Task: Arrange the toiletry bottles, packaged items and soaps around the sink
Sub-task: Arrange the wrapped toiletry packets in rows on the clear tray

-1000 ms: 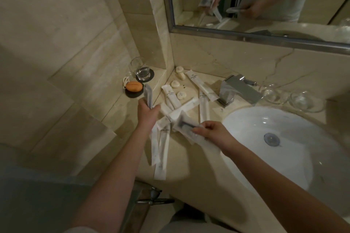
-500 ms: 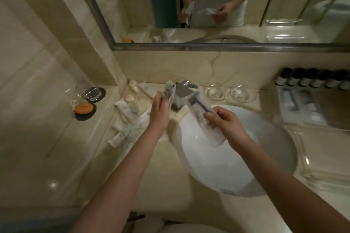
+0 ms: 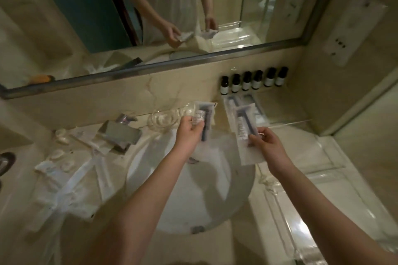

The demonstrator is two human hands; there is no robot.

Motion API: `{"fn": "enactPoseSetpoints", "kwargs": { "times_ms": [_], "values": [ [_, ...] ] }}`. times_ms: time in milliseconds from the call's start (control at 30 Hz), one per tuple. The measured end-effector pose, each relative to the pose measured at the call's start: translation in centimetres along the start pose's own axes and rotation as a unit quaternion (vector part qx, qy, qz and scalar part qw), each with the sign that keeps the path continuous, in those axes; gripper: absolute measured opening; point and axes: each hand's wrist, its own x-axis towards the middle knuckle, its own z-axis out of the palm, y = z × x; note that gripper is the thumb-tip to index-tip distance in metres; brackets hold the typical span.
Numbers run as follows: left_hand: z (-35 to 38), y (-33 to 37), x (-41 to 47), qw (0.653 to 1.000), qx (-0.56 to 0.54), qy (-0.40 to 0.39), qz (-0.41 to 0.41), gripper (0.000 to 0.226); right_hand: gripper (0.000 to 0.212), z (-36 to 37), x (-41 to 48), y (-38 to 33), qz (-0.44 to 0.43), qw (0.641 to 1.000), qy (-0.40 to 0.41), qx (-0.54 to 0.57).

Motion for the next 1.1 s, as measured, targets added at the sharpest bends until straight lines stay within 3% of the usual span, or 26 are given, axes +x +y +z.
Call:
{"fn": "enactPoseSetpoints", "kwargs": {
  "times_ms": [233,567,700,1100],
  "values": [
    [6.1,2.3,2.3,0.998,0.055,-0.022,0.004,0.008,0.006,-6.7,4.5,-0.2,0.012,0.99,0.139,0.008],
    [9.6,3.3,5.2,0.998,0.039,-0.042,-0.008,0.01,0.013,-10.3,13.0,-1.1,0.052,0.988,0.123,-0.08],
    [10.2,3.2,5.8,0.998,0.034,-0.054,-0.022,0.013,0.031,-10.0,15.0,-0.3,0.035,0.966,0.139,-0.214],
    [10.0,2.4,6.5,0.999,0.017,-0.031,-0.018,0.011,0.031,-7.3,16.4,0.8,0.002,0.903,0.183,-0.389]
  ]
}}
